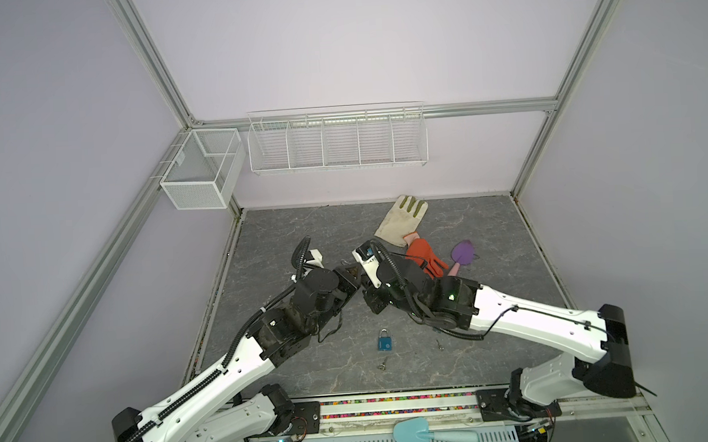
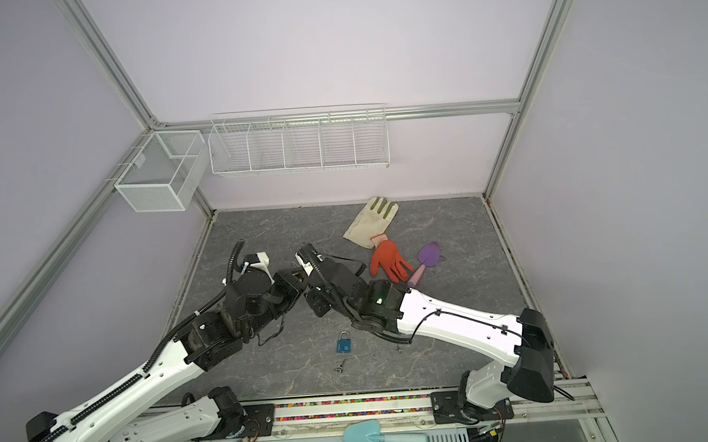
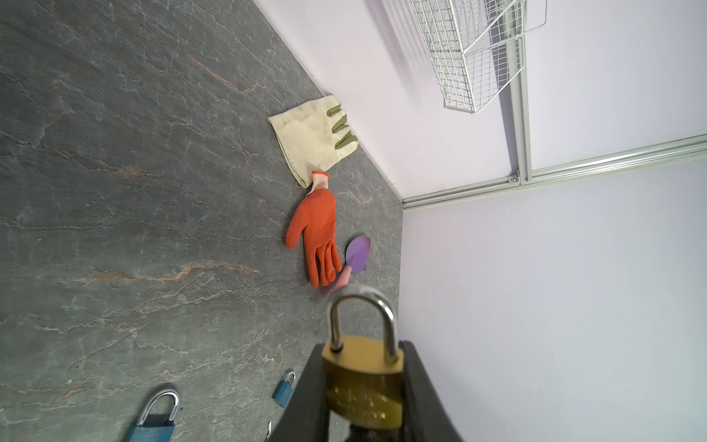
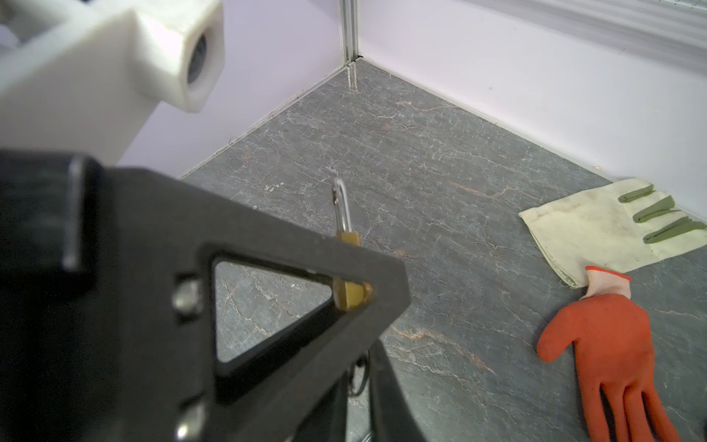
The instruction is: Unlock with the key
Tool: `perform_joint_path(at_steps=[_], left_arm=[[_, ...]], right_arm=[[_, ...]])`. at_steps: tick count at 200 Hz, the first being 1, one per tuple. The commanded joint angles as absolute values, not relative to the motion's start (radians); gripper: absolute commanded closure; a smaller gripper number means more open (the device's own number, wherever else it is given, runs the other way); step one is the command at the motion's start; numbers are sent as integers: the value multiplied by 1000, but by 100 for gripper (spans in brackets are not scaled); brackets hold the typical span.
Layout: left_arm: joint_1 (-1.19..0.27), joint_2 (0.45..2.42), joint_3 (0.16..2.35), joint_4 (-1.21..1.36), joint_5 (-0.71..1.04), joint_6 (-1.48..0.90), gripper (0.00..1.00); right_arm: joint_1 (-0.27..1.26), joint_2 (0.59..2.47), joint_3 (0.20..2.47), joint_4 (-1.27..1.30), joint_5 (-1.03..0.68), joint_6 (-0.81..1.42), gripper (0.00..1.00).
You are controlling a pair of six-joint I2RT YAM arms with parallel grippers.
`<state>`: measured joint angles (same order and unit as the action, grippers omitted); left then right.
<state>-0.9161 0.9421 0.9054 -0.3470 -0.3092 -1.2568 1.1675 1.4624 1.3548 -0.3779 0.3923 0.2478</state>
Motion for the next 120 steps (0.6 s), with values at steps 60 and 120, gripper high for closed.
perform_joint_path(at_steps=[60,120], left_arm=[[-908,817,849,-283,-394,-765,100],[-969,766,640,45,-387,-268,100]], right_arm=[[1080,1305,1380,-556,295,400,29],[1049,1408,1559,-769,203,471,14]])
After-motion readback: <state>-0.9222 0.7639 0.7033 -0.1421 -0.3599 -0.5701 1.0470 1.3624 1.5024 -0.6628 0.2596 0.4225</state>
